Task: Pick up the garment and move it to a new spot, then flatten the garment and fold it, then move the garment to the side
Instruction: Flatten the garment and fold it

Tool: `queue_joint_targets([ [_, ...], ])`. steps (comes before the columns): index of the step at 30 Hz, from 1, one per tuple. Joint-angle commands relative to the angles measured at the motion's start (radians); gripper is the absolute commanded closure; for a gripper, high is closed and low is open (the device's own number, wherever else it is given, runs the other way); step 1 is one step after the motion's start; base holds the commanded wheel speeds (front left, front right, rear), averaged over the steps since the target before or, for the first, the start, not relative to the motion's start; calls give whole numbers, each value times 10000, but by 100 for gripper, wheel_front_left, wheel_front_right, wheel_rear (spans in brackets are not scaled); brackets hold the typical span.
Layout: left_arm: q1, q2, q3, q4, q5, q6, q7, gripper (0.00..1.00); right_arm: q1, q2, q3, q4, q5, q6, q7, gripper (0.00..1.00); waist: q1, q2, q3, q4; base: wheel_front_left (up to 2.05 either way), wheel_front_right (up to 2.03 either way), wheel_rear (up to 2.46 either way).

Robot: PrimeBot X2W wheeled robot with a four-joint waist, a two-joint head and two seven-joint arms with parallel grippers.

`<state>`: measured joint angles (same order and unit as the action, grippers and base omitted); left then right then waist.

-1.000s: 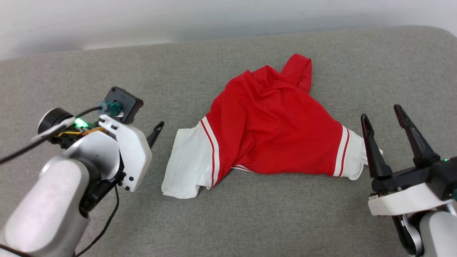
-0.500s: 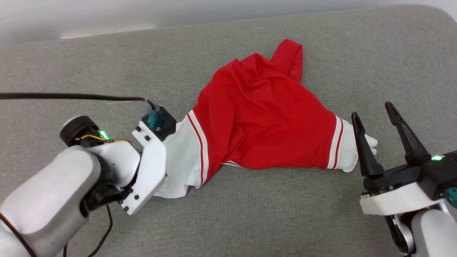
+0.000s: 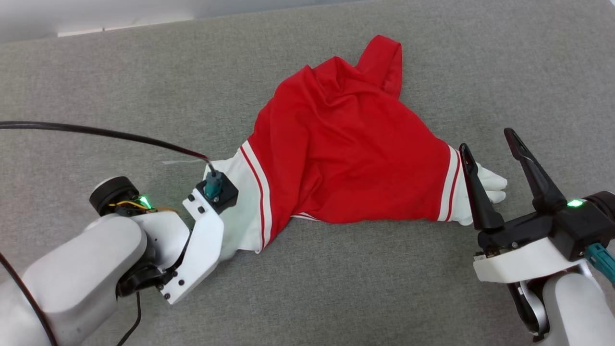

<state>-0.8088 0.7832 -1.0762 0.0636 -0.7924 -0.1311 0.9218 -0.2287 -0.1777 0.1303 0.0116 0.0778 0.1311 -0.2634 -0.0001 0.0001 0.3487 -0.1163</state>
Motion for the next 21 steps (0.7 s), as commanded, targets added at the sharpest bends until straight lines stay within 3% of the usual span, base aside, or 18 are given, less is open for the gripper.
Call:
queue_joint_targets([
  [1,225,-118,-337,363,-62,32,-176,100,-115,15,-16,37,-73,-7,-18,0,1,-1,-74,85,0,0,0],
  [4,-96,-8,-135,497,-184,32,-681,100,62,-64,-105,84,-49,-7,-17,0,1,-1,-284,270,0,0,0],
  [5,-393,362,224,763,-166,39,-1134,100,220,-130,-163,131,-12,-7,-17,0,1,-1,-501,441,0,0,0],
  [8,-369,704,434,1113,-127,139,-1453,100,283,-179,-173,122,-1,-7,-17,0,1,-1,-637,554,0,0,0],
  [10,-91,1198,782,1714,-319,466,-1891,100,236,-223,-110,104,41,-7,-17,0,1,-1,-675,593,0,0,0],
  [17,450,1173,1029,2660,-474,913,-2875,100,242,-331,-37,308,99,-7,-19,0,1,-1,-684,563,0,0,0],
  [18,498,1083,1061,2717,-444,969,-3162,13,254,-356,-45,344,108,-7,-17,0,1,-1,-729,572,0,0,0],
  [19,551,983,1122,2765,-386,1033,-3501,0,240,-385,-55,372,108,-7,-5,0,1,-1,-793,585,0,0,0],
  [21,673,856,1198,2767,-223,1146,-4188,0,162,-476,-40,374,96,-7,28,0,1,-1,-957,617,0,0,0],
])
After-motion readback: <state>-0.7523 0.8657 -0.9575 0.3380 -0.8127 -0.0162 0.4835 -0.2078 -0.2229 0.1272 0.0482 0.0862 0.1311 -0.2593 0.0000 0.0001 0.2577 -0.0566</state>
